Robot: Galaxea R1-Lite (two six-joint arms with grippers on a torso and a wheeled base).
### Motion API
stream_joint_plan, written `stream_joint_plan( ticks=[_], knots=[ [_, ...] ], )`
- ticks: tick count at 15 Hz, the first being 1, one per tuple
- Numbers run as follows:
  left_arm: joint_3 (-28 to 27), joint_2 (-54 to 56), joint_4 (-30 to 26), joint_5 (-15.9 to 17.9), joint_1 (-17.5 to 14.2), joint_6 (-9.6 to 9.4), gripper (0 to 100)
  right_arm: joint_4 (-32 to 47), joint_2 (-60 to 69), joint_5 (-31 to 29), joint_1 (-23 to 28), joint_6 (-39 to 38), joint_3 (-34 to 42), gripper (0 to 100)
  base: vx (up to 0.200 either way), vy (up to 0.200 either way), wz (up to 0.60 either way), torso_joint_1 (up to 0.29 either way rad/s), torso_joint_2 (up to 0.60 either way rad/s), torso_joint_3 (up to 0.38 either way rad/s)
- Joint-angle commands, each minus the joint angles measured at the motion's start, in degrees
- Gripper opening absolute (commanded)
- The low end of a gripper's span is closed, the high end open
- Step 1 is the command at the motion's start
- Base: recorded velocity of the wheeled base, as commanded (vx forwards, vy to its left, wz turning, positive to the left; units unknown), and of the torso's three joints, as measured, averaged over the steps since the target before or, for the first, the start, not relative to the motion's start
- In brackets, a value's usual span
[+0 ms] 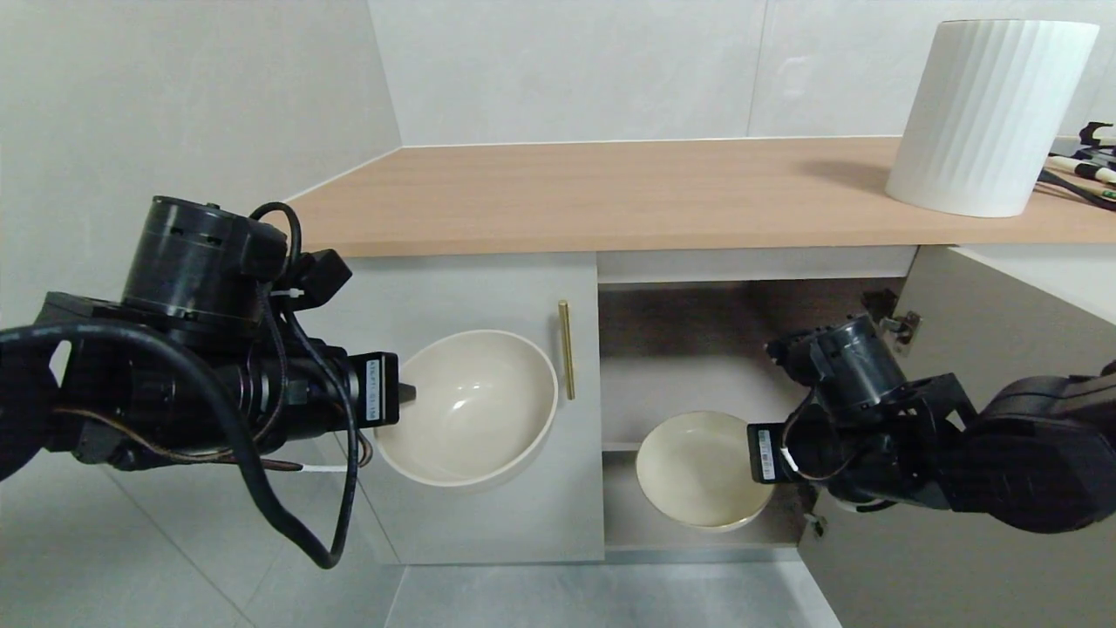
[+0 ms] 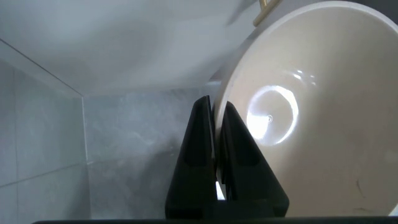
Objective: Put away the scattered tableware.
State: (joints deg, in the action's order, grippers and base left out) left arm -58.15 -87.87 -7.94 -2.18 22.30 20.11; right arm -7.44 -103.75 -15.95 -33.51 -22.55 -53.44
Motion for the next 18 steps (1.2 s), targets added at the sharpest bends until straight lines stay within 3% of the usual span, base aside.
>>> stream_joint_plan(
  ticks=[1, 4, 10, 14, 18],
  knots=[
    [0.0, 0.3, 0.0, 0.0, -0.1, 0.01, 0, -4.3, -9.8, 0.6, 3.7, 0.2, -5.7, 0, 0.0, 0.0, 0.0, 0.0, 0.0, 0.0],
    [0.1, 0.9, 0.0, 0.1, -0.1, 0.1, 0, -5.7, -18.2, 0.8, 4.9, -0.5, -12.2, 0, 0.0, 0.0, 0.0, 0.0, 0.0, 0.0],
    [0.1, -0.3, 0.5, 0.1, 0.0, 0.19, 0, -11.3, -28.3, 0.7, 7.1, -2.8, -16.8, 0, 0.0, 0.0, 0.0, 0.0, 0.0, 0.0],
    [0.8, -0.3, 1.6, 0.1, 0.0, 0.19, 0, -11.1, -35.4, -2.2, 10.7, -2.5, -25.9, 0, 0.0, 0.0, 0.0, 0.0, 0.0, 0.0],
    [0.9, -0.3, 2.0, 0.1, 0.0, 0.1, 0, -10.9, -38.3, -5.1, 12.5, -2.6, -30.2, 0, 0.0, 0.0, 0.0, 0.0, 0.0, 0.0]
  ],
)
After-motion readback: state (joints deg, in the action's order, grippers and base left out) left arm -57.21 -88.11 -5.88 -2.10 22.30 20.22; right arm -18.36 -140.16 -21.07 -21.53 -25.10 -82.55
